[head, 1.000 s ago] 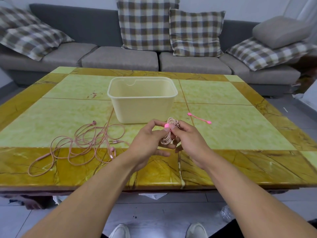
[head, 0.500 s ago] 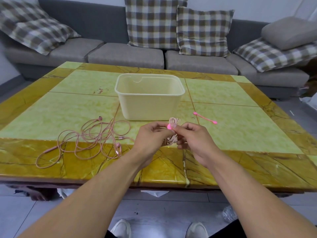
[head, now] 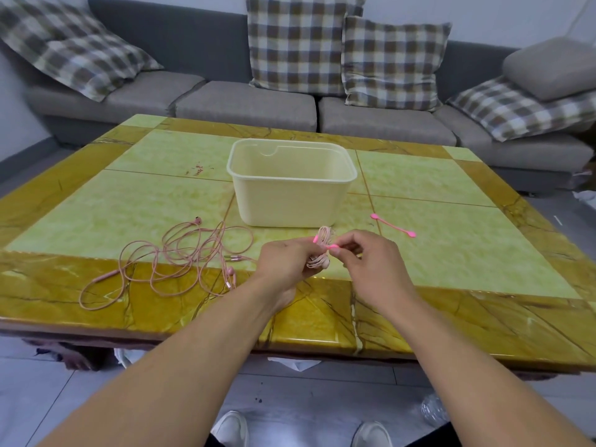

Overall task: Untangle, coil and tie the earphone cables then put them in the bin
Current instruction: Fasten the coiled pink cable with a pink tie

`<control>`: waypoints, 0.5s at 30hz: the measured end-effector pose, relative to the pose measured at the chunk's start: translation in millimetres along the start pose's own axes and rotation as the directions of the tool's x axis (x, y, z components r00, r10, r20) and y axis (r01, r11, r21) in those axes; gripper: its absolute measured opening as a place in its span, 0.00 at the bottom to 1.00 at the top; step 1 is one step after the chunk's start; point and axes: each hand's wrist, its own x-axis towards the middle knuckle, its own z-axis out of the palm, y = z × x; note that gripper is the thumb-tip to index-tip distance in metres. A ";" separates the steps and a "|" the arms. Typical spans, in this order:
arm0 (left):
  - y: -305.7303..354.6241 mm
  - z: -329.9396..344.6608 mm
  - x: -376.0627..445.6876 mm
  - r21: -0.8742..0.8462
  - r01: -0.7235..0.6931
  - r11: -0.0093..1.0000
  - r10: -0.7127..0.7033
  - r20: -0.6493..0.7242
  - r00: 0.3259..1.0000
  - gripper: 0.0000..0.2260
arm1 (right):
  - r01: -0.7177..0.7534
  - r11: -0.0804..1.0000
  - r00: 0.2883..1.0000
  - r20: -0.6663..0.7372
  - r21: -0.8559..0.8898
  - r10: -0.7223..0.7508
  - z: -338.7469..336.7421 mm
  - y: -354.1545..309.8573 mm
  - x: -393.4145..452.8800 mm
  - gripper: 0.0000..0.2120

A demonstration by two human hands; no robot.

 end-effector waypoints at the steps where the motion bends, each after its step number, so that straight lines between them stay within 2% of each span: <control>1: -0.4 -0.7 -0.4 0.037 -0.021 0.999 0.021 0.004 1.000 0.07 | 0.142 0.983 0.990 0.000 -0.113 -0.143 -0.3 1.7 0.7 0.02; 3: 0.7 -3.7 -1.8 0.093 -0.031 0.995 0.028 0.032 0.999 0.06 | 0.361 0.913 0.932 0.040 -0.190 -0.360 -2.8 6.1 4.2 0.04; 4: 1.7 -6.1 -2.1 0.109 -0.021 0.994 0.015 0.054 0.998 0.05 | 0.426 0.886 0.905 0.063 -0.186 -0.422 -4.4 8.4 6.4 0.04; 6: 3.4 -10.6 -2.7 0.144 -0.009 0.990 -0.005 0.100 0.995 0.04 | 0.461 0.871 0.887 0.094 -0.169 -0.451 -6.2 11.3 9.1 0.04; 10: 2.6 -14.3 -5.5 0.213 -0.055 0.976 0.028 0.132 0.991 0.04 | 0.416 0.888 0.909 0.083 -0.194 -0.408 -3.2 14.9 11.9 0.05; 12: 2.4 -15.0 -6.8 0.231 -0.090 0.969 0.064 0.115 0.991 0.04 | 0.503 0.831 0.863 0.080 -0.238 -0.499 -3.4 12.8 14.2 0.07; 15: 6.2 -19.4 -5.1 0.233 -0.092 0.968 0.067 0.113 0.991 0.04 | 0.626 0.678 0.755 0.080 -0.385 -0.651 -2.5 8.9 18.1 0.11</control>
